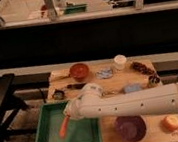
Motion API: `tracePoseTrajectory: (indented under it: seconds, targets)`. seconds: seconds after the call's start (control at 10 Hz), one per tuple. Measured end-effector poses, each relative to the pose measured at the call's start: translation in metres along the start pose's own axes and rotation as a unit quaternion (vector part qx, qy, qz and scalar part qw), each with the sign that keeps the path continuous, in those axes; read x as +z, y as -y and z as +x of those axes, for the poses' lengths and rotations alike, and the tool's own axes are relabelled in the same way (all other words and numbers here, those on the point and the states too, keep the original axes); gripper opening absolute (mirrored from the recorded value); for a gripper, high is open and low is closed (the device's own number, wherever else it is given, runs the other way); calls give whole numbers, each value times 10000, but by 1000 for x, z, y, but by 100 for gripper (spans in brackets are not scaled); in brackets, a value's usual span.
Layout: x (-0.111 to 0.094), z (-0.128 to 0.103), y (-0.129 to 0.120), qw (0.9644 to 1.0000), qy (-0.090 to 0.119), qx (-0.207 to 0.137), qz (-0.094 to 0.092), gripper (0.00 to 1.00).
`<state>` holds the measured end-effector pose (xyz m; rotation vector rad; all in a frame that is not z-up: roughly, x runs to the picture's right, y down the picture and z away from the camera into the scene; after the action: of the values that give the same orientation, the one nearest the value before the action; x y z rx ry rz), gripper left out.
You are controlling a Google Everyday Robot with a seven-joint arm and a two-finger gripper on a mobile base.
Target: Place pepper in tray
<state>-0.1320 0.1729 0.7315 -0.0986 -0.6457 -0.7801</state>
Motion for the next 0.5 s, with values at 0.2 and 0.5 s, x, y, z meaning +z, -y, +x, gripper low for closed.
tracePoseTrajectory:
  seconds: [0.2,0.5]
  targets:
    - [-1,2,0,10000,-29,26,14,80]
    - [-3,2,1,10000,-77,44,36,80]
